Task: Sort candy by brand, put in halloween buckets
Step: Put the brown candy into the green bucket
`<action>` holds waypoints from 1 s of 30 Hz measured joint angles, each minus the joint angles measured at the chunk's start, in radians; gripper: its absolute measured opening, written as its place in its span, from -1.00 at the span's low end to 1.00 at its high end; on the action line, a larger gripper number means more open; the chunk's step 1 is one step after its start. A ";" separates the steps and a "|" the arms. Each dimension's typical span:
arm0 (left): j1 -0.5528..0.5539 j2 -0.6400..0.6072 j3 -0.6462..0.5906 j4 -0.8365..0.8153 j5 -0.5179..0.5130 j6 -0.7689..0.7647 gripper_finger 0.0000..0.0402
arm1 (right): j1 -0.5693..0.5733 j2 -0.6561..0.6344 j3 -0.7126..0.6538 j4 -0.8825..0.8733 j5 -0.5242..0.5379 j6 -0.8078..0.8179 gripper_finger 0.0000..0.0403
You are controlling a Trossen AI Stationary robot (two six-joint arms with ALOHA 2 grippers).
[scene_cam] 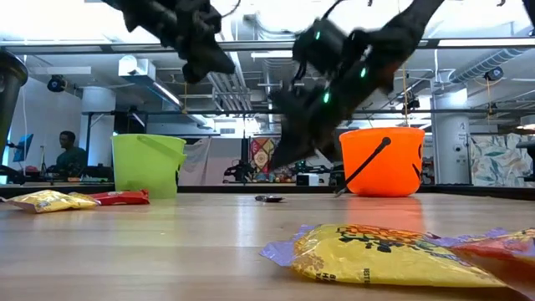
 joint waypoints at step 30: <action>-0.058 -0.041 0.076 -0.196 0.058 0.031 -1.00 | -0.023 -0.087 0.181 -0.589 -0.328 -0.364 -0.96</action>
